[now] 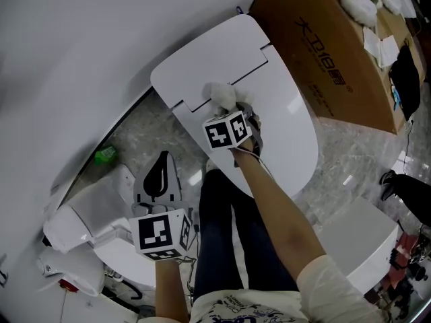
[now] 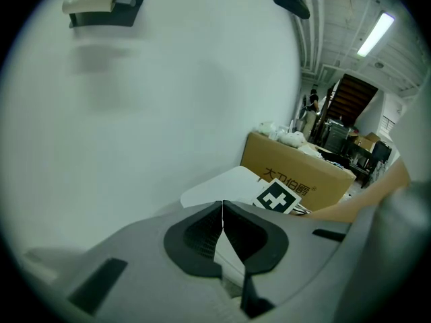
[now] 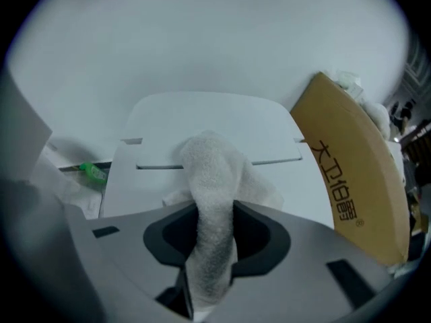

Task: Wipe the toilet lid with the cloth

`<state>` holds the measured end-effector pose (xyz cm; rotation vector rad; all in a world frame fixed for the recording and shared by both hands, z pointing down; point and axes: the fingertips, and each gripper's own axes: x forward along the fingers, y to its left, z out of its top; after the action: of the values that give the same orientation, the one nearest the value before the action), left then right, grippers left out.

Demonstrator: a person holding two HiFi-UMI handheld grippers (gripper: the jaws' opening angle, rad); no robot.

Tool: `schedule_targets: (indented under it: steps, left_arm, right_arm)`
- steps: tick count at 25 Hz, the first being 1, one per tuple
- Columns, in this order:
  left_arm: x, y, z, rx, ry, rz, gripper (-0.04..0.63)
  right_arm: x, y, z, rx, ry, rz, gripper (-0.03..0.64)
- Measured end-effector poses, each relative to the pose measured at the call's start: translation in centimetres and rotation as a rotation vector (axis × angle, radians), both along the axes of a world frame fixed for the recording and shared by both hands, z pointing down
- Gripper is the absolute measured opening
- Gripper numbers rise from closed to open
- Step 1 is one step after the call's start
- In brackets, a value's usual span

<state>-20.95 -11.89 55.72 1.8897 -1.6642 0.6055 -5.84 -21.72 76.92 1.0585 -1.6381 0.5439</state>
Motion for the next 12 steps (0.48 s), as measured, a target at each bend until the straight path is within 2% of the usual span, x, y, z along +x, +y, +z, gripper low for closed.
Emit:
schedule_targets:
  steps: [5, 12]
  left_arm:
    - [-0.1, 0.3, -0.1, 0.003, -0.002, -0.012, 0.009]
    - [0.2, 0.8, -0.2, 0.003, 0.002, -0.017, 0.009]
  right_arm:
    - [-2.4, 1.7, 0.5, -0.007, 0.016, -0.211, 0.112]
    - [-3.7, 3.0, 0.3, -0.002, 0.046, -0.408, 0.112]
